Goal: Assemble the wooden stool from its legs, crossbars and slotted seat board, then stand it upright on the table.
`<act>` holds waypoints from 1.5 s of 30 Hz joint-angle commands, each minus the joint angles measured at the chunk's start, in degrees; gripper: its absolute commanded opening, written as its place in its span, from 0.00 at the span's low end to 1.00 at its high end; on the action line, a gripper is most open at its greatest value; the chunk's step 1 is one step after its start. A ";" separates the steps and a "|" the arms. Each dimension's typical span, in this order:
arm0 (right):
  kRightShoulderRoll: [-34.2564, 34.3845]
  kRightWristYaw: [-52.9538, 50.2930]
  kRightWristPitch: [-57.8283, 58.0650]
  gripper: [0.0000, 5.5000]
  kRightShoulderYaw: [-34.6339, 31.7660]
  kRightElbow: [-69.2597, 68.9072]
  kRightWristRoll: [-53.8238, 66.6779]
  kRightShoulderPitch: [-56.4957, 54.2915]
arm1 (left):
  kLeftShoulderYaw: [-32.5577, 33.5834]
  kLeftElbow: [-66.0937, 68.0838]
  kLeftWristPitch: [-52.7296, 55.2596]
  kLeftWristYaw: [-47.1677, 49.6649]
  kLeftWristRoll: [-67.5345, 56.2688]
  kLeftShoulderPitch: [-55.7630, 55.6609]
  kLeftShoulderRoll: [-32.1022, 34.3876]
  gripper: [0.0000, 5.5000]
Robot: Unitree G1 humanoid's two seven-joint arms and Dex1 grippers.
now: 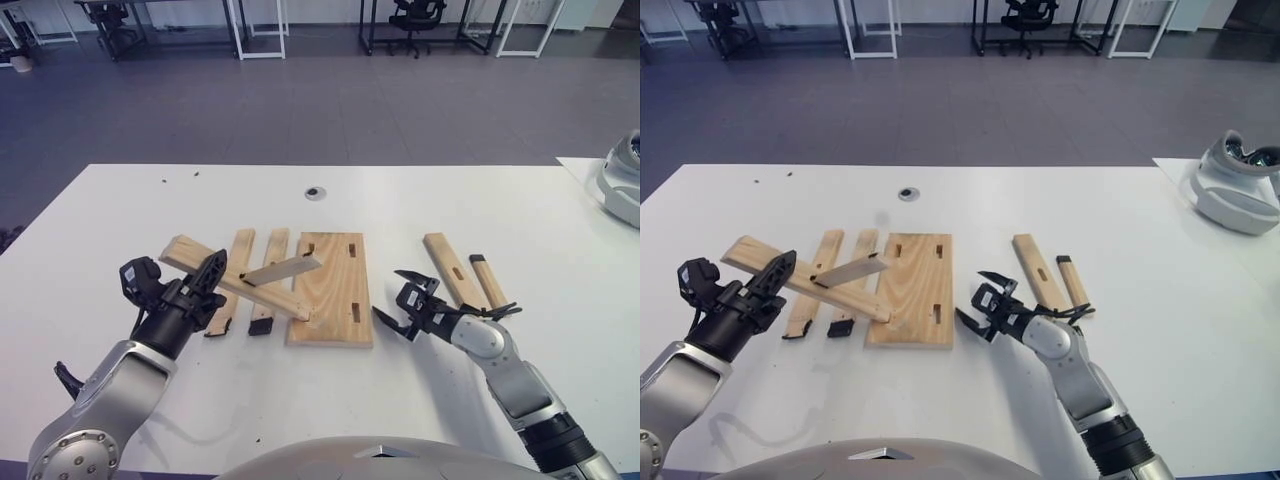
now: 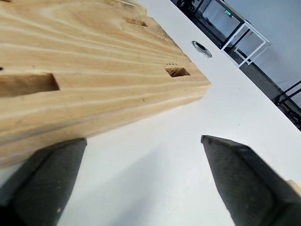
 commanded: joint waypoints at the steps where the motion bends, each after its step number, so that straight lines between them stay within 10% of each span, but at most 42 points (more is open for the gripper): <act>1: 0.94 4.31 -1.47 0.83 1.30 -3.41 4.86 0.17 | -5.74 0.27 2.74 1.44 8.82 -0.19 1.66 0.18; 22: 3.07 3.00 -4.49 0.83 0.16 4.14 3.72 -7.14 | -20.06 -0.14 12.54 2.33 25.08 -9.65 6.04 0.18; 45: 5.59 -4.43 -6.66 0.83 2.40 12.20 -2.66 -10.42 | -4.84 16.64 19.05 8.86 -3.19 -24.99 9.03 0.18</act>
